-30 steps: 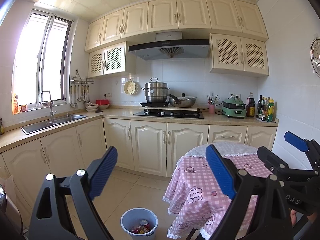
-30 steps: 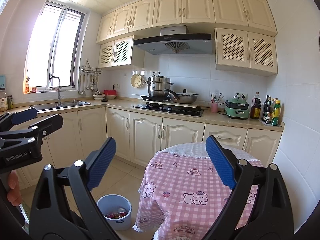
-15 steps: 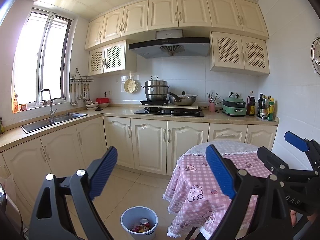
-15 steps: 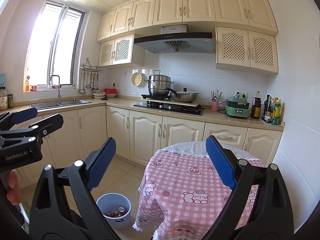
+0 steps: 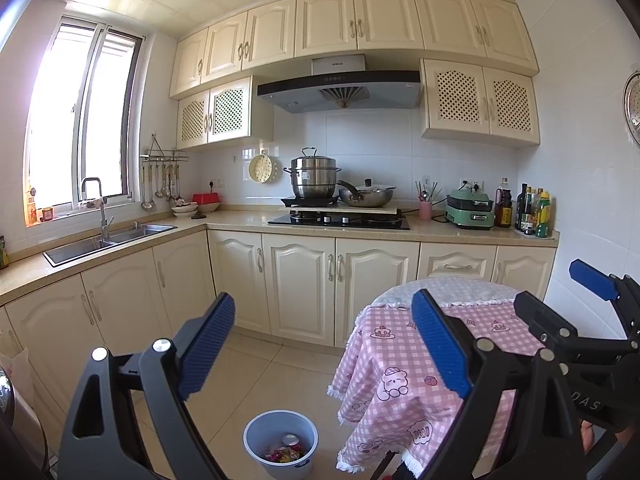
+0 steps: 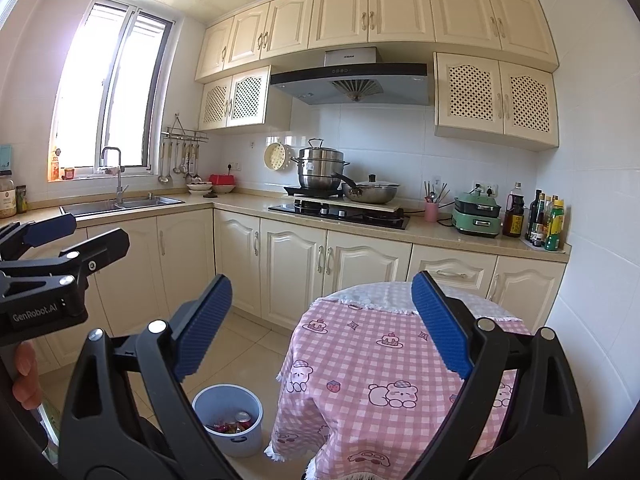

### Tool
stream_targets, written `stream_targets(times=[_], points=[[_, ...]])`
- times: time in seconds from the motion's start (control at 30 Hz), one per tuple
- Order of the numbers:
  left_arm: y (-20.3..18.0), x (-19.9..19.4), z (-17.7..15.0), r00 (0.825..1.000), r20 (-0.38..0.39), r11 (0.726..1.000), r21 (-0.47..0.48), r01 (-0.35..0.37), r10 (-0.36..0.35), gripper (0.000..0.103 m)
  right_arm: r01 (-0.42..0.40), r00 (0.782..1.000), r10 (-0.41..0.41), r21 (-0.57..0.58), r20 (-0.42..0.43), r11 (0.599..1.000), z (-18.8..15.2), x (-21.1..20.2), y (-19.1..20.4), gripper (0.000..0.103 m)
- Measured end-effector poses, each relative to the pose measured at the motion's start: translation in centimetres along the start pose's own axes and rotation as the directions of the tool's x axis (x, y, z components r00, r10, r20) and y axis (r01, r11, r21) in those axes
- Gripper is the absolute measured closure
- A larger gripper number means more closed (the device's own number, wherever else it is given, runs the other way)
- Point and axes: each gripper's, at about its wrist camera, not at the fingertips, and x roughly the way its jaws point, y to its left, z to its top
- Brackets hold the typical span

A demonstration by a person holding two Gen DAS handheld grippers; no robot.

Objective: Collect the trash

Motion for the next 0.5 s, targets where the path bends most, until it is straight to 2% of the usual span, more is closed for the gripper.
stream_targets(times=[0.5], points=[[-0.1, 0.9, -0.3, 0.999, -0.035, 1.000, 0.011, -0.004, 0.005, 0.015, -0.007, 1.000, 0.007, -0.003, -0.016, 1.000, -0.1, 1.0, -0.8, 0.013]])
